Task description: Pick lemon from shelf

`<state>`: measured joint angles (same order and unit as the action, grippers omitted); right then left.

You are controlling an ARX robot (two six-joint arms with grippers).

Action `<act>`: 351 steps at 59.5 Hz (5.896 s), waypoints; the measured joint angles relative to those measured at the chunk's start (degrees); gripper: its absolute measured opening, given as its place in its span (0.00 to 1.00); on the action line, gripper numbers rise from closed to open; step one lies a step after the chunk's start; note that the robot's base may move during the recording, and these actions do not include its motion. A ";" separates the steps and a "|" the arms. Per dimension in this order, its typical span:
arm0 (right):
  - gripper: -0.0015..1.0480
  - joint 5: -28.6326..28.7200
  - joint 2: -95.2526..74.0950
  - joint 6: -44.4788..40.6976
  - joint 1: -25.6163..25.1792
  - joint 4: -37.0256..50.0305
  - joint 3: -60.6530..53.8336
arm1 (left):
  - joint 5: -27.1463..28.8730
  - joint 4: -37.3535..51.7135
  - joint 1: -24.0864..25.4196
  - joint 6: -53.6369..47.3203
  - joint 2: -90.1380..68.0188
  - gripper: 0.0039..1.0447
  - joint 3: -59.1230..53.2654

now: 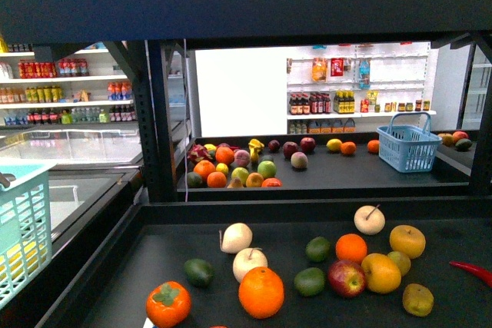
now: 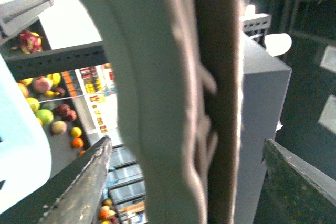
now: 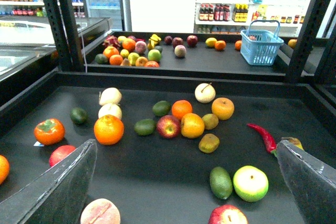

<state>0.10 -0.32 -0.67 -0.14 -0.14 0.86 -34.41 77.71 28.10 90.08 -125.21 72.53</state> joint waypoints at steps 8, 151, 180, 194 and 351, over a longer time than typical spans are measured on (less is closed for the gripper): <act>0.98 0.09 0.00 0.00 0.00 0.00 0.00 | -0.09 -3.72 0.68 -4.70 3.82 0.93 -1.57; 0.98 0.09 0.00 0.02 0.00 0.00 0.00 | 34.40 -78.03 -27.96 -89.46 124.91 0.33 -71.76; 0.98 0.09 0.00 0.02 0.00 0.00 0.00 | 34.40 -78.03 -27.96 -89.55 124.91 0.93 -71.76; 0.98 0.09 0.00 0.02 0.00 0.00 0.00 | 34.40 -78.03 -27.96 -89.55 124.91 0.93 -71.76; 0.98 0.07 0.00 0.02 0.00 0.00 0.00 | 34.40 -78.03 -27.96 -89.55 124.91 0.93 -71.76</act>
<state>0.16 -0.32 -0.64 -0.14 -0.14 0.86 -0.01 -0.32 0.14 0.54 -0.30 0.78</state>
